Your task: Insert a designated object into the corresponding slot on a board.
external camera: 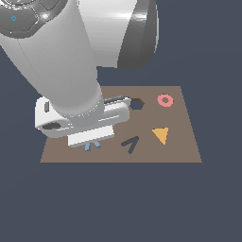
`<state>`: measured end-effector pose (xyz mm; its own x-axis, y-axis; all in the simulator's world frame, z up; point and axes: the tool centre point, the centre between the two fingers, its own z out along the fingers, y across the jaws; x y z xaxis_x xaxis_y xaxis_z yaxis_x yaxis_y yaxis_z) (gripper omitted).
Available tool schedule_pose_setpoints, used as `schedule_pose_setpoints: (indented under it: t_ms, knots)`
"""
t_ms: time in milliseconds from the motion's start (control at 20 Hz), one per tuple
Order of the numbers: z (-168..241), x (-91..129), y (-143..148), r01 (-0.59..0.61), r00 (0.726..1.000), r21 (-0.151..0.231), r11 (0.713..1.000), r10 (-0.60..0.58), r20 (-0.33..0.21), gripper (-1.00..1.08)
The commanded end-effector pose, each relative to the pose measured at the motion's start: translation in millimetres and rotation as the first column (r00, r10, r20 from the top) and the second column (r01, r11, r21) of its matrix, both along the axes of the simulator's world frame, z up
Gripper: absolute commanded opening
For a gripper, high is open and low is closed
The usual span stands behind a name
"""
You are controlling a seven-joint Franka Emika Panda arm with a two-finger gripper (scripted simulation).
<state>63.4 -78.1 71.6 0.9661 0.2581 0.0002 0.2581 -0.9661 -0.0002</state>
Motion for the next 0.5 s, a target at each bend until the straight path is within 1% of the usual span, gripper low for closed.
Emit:
schedule_pose_setpoints:
  t_ms: [0,450]
  knots:
    - [-8.2,7.2,-6.0,-0.023,1.0,0.0,1.0,0.023,0.001,1.0]
    - [-21.4,19.0,-15.4,-0.058,0.998,0.0,0.998,0.058,0.0,1.0]
